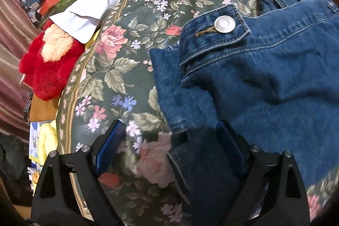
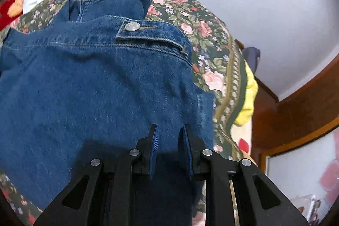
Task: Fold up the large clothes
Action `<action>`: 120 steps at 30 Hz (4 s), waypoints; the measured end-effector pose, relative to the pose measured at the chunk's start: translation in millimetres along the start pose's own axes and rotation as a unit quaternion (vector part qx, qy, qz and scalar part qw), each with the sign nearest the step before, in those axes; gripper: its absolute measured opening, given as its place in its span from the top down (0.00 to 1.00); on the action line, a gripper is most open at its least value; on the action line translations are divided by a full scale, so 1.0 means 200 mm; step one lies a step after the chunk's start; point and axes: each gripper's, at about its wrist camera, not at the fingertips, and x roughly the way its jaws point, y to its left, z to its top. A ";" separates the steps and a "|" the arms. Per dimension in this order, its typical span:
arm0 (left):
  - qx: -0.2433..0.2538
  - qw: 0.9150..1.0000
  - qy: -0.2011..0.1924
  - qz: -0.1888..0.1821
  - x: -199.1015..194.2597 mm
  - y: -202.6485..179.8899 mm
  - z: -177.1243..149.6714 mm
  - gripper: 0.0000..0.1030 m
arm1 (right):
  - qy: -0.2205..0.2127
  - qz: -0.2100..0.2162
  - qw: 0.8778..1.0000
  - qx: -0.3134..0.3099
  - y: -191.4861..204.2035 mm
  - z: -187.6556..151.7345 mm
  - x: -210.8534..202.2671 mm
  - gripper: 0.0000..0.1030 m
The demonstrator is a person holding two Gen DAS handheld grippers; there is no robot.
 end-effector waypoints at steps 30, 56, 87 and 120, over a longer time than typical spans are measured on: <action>-0.004 0.998 0.024 -0.062 -0.23 -0.03 -0.28 0.04 | 0.001 0.189 0.982 -0.026 0.48 -0.04 -0.27 0.17; -0.123 0.980 -0.142 -0.060 -0.77 0.01 -0.33 0.00 | -0.029 0.160 0.976 0.142 -0.17 -0.26 -0.49 0.21; -0.436 0.852 0.004 -0.291 -0.05 -0.11 -0.44 0.14 | -0.042 0.144 0.987 -0.049 0.47 -0.12 -0.24 0.05; -0.234 0.954 -0.183 -0.032 -0.82 -0.09 -0.14 0.81 | 0.024 0.325 0.943 -0.068 1.01 0.07 -0.33 0.04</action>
